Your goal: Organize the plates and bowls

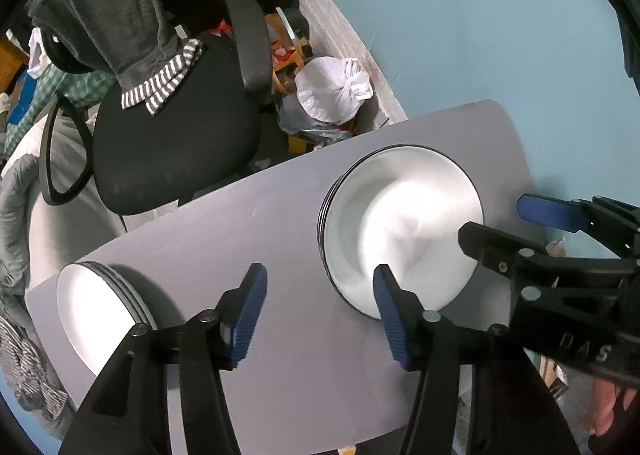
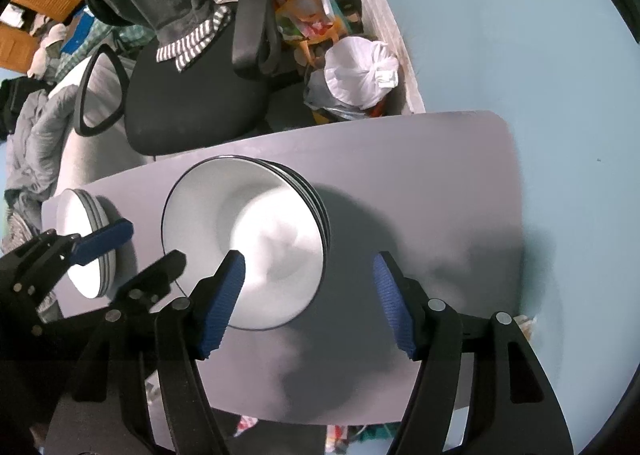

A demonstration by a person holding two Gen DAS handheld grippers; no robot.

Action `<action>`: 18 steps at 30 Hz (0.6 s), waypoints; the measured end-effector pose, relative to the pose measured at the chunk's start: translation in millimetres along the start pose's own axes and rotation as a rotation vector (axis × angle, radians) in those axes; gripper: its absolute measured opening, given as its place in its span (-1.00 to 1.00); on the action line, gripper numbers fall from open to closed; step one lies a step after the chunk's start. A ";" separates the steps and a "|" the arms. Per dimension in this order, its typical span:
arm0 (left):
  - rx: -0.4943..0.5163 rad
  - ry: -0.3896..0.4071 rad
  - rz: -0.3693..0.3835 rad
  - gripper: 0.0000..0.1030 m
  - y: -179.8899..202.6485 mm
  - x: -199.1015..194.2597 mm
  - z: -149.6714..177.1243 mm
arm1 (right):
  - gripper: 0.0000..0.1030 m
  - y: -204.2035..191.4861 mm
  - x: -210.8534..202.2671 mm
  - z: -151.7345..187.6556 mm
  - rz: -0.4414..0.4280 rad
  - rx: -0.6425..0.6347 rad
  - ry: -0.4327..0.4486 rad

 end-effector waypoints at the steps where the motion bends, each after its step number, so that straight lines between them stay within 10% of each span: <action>1: -0.004 0.005 0.006 0.15 -1.1 -2.2 1.2 | 0.28 0.4 -1.5 1.0 0.001 0.000 0.003; 18: -0.009 0.163 0.022 0.55 -18.9 -66.5 23.6 | 0.29 -8.5 -42.2 17.8 0.027 -0.006 0.125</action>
Point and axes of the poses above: each gripper's, at about its wrist camera, not at the fingertips, and x roughly the way its jaws point, y to its right, z to its underside, the point moved 10 cm from there along x, roughly the way its jaws point, and after that the axes turned 6 degrees about -y, right-handed, at the moved point
